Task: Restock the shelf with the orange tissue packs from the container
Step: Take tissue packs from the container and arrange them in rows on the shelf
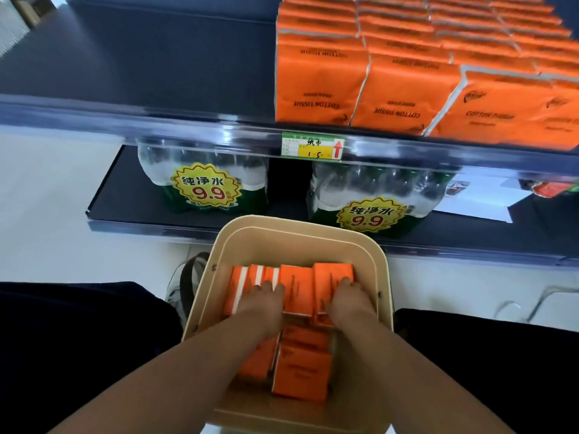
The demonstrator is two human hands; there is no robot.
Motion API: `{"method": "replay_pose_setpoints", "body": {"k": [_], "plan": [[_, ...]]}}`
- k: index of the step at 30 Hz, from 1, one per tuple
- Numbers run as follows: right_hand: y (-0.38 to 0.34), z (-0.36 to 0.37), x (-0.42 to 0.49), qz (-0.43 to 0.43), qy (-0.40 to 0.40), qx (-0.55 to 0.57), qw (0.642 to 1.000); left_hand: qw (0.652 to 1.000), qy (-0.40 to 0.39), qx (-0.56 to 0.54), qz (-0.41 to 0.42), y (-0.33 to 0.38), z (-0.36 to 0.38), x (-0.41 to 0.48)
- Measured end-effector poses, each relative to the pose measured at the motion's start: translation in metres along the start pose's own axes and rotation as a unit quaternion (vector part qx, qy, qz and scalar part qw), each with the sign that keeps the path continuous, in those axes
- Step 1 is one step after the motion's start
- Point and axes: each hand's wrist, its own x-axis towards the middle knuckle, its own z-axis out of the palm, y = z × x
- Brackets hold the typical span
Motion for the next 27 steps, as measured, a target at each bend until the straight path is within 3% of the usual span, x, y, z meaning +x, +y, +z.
{"method": "replay_pose_setpoints", "body": {"k": [6,11,20,22,25,27], "plan": [[0.005,0.023,0.014,0.070,0.037,0.075,0.994,0.992,-0.049,-0.117,-0.028,0.003,0.022,0.015],[0.001,0.030,0.020,0.070,0.039,0.035,0.996,0.946,-0.077,-0.299,-0.096,0.012,0.022,0.030],[0.003,0.028,0.023,0.061,0.039,-0.003,0.997,0.786,-0.102,-0.570,-0.216,0.023,0.025,0.050],[0.004,0.027,0.022,0.056,0.035,-0.014,0.998,0.734,-0.101,-0.619,-0.262,0.029,0.021,0.053],[0.004,0.030,0.023,0.057,0.030,-0.006,0.998,0.628,-0.151,-0.677,-0.353,0.035,0.011,0.052],[0.004,0.032,0.026,0.060,0.025,0.012,0.998,0.580,-0.153,-0.704,-0.381,0.037,0.009,0.048]]}}
